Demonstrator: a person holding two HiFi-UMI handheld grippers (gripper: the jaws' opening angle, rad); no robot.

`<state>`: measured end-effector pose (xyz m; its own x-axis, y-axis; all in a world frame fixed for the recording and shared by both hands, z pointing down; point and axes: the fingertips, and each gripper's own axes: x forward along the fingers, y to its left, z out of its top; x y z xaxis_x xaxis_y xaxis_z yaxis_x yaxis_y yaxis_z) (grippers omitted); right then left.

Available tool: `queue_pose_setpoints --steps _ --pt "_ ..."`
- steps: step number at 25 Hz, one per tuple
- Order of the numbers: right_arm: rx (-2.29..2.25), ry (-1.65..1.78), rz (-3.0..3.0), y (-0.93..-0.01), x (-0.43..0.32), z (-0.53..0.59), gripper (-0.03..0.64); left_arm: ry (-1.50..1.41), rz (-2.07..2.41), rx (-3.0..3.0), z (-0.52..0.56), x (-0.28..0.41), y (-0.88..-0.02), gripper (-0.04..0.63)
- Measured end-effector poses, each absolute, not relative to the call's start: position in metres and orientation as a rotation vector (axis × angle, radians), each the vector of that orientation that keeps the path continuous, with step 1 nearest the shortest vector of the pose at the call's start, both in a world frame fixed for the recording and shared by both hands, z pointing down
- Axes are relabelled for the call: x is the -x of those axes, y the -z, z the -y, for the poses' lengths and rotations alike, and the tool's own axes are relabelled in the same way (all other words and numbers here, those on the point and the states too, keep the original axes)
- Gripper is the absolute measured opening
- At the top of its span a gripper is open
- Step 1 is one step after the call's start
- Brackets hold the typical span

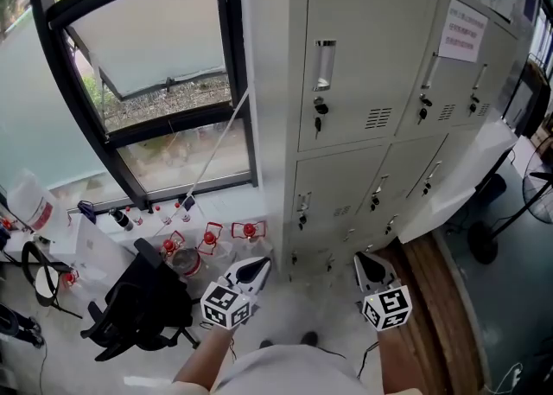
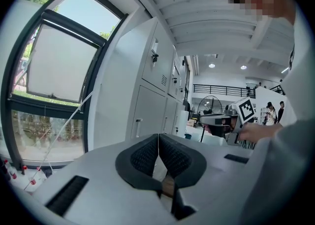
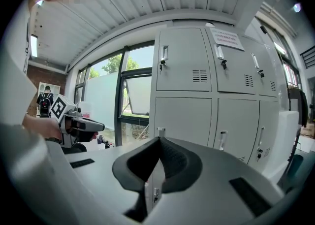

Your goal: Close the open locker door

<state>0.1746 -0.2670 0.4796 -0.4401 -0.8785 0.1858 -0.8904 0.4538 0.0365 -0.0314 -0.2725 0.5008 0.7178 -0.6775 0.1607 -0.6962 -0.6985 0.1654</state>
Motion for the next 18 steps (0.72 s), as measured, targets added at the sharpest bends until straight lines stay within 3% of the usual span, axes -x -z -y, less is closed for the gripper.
queue_pose_setpoints --steps 18 --pt "-1.542 -0.085 2.524 -0.4765 -0.1715 0.2643 0.005 -0.123 1.076 -2.713 0.2709 0.0264 -0.4992 0.021"
